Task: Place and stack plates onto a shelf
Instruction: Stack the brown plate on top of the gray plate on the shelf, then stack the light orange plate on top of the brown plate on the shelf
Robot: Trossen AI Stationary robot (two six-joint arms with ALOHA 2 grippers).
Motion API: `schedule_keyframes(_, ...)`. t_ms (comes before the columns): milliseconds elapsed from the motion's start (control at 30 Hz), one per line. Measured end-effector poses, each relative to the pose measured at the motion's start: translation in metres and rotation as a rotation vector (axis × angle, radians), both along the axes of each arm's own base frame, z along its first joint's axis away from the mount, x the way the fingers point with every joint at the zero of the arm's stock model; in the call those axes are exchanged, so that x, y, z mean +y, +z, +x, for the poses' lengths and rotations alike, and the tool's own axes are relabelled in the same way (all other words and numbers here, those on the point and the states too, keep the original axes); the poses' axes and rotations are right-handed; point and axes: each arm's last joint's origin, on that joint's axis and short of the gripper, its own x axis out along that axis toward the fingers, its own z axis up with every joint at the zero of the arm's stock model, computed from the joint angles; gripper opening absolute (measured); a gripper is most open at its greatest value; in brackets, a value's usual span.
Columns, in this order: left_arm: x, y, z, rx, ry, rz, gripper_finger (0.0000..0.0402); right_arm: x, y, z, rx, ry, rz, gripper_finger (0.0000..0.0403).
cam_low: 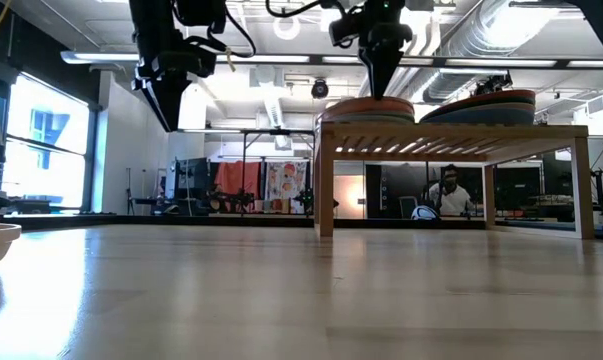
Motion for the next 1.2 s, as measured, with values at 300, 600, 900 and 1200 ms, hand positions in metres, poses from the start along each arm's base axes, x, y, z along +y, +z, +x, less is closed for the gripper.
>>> schedule_keyframes(300, -0.002, 0.000, 0.001, -0.017, -0.014, -0.049, 0.0101, 0.017, 0.007, 0.000, -0.016, 0.007, -0.062, 0.0094)
schedule_keyframes(600, -0.002, 0.000, 0.000, -0.017, -0.015, -0.052, 0.0101, 0.007, 0.006, -0.002, -0.051, -0.051, 0.023, 0.0094)
schedule_keyframes(900, -0.002, 0.000, 0.000, -0.016, -0.016, -0.049, 0.0101, -0.009, 0.010, -0.006, -0.082, -0.096, 0.032, 0.0094)
schedule_keyframes(1200, -0.001, 0.000, 0.001, -0.015, -0.024, -0.046, 0.0101, -0.046, -0.002, -0.009, -0.102, -0.200, 0.088, 0.0094)
